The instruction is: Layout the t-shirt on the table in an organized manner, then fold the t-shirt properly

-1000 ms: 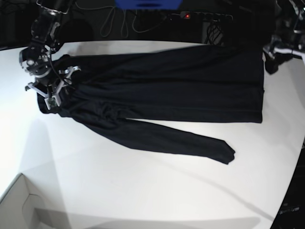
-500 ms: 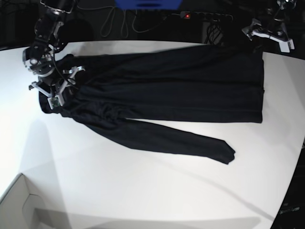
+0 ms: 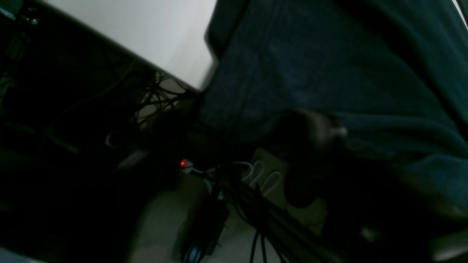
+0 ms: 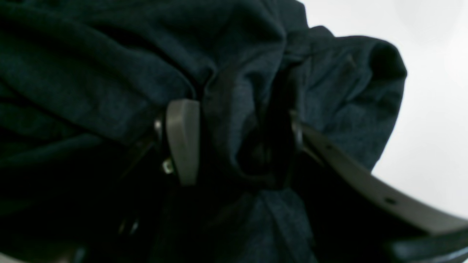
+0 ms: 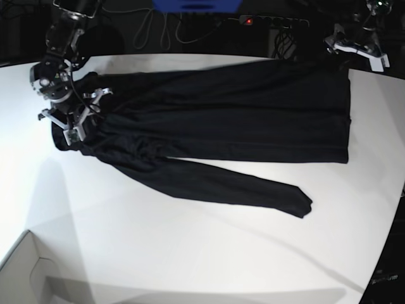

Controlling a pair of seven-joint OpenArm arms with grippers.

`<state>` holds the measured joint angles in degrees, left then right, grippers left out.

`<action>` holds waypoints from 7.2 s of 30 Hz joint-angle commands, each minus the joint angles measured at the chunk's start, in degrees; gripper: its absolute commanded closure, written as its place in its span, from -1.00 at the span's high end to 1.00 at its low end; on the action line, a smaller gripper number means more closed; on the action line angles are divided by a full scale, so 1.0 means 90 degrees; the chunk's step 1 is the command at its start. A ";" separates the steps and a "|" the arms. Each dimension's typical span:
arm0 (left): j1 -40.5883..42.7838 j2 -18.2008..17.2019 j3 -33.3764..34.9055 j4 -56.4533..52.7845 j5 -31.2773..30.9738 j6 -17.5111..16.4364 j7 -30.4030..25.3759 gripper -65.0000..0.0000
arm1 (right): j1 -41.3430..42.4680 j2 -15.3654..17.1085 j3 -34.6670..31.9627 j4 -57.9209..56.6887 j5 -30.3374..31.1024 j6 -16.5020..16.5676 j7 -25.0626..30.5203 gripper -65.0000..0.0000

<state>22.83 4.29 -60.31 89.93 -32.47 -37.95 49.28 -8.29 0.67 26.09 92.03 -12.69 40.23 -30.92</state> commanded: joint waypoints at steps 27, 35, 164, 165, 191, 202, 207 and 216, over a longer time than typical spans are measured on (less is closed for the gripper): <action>-0.0275 -0.0082 -0.0043 0.1344 -0.0910 0.0442 -0.0029 -0.99 | 0.0057 0.0048 -0.0002 0.0065 -0.0011 -0.0025 -0.0008 -0.05; -0.0715 -0.0072 -0.0043 0.1373 -0.0910 0.0579 -0.0029 -0.99 | 0.0028 0.0048 0.0008 0.0065 -0.0011 -0.0025 -0.0008 -0.05; -0.2463 -0.1224 -0.0375 -0.0317 0.0233 0.0579 -0.0029 0.02 | 0.4121 -0.0704 -0.1897 -0.4340 -0.0705 -0.0025 0.0842 -1.00; -0.2463 -0.1224 -0.0375 -0.0317 0.0233 0.0579 -0.0029 0.02 | 0.4091 -0.0714 -0.1887 -0.4135 -0.0705 -0.0025 0.0734 -1.00; -0.2805 -0.1224 -0.0336 -0.0317 0.0223 0.0569 -0.0029 0.02 | 0.0487 -0.1074 -0.4154 0.2214 -0.0695 -0.0025 -0.1268 -1.00; -0.3049 -0.1224 0.0445 -0.0317 0.0233 0.0579 -0.0059 0.02 | -0.0207 -0.1074 -0.5023 0.2214 -0.0695 -0.0025 -0.1229 -1.00; -0.3137 -0.1215 0.0748 -0.0327 0.0233 0.0579 -0.0069 0.02 | -0.0207 -0.1074 -0.5052 0.2146 -0.0695 -0.0025 -0.1229 -1.00; -0.3245 -0.1224 0.0826 -0.0327 0.0233 0.0579 -0.0039 0.02 | -0.0128 -0.1074 -0.5052 0.1853 -0.0695 -0.0025 -0.1219 -1.00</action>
<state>-5.45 -5.82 -52.77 86.15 -29.32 -32.38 50.15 -10.07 -8.56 -19.16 107.83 -19.33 40.23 -43.31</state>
